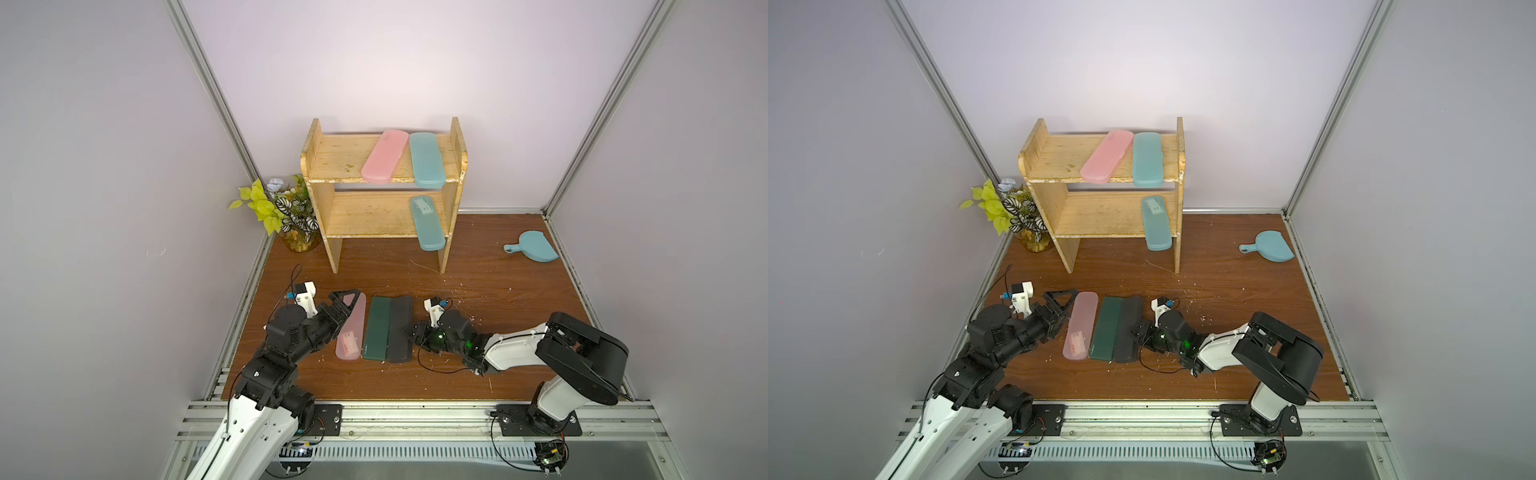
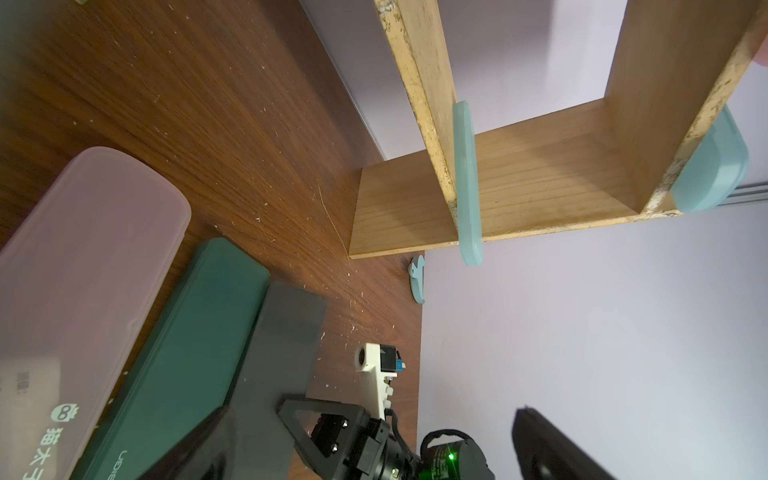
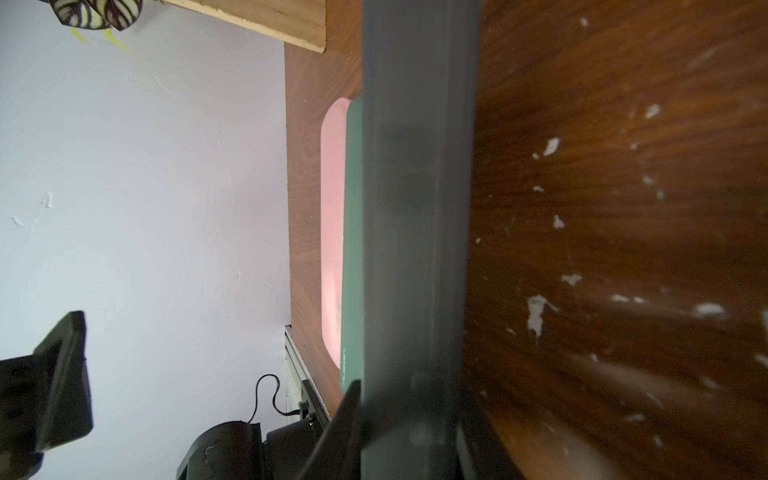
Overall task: Remove the pencil cases from the shelf
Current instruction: Place the pencil case at the center of the board.
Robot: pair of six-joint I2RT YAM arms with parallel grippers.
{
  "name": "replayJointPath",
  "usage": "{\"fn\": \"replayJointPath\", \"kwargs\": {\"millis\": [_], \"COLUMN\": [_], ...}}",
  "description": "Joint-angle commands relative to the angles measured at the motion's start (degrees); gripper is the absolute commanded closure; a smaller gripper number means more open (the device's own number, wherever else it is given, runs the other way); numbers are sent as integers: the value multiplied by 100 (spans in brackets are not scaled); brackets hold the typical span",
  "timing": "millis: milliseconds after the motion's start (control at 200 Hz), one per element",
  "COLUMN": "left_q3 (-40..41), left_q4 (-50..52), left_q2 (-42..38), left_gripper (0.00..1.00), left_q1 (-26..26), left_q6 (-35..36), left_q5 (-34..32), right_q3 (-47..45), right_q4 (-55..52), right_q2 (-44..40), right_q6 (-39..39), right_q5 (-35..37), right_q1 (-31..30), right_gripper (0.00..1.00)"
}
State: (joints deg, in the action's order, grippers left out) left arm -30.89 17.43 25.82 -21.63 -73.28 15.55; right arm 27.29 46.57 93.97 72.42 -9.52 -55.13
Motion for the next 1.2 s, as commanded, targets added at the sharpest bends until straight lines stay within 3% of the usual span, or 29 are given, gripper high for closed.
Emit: {"fn": "replayJointPath", "kwargs": {"millis": [0,225,415,601,901,996,1191], "left_q3": [-119,-154,-149,-128,-123,-127,-332], "left_q4": [135,164,40,-288,-1170,-1562,-2376], "left_q2": [-77,-113,-71,34,513,841,1726], "left_gripper": [4,4,3,3,1,1,1], "left_q1": [9,9,14,7,1,-7,-60], "left_q6": [-13,-28,-7,12,-33,-115,-178], "left_q5": [-105,-114,-79,18,424,608,768], "right_q3": [240,350,365,398,602,560,575], "right_q4": [500,590,251,-468,-2496,-3102,-4244], "right_q2": [106,347,200,-188,-1210,-1692,-2833], "right_q6": [113,182,144,-58,-607,-761,-1468], "right_q5": [-148,-227,-91,140,677,874,960], "right_q1": [-38,-39,-41,-33,-6,59,478], "right_gripper": [79,77,52,42,21,1,1]}}
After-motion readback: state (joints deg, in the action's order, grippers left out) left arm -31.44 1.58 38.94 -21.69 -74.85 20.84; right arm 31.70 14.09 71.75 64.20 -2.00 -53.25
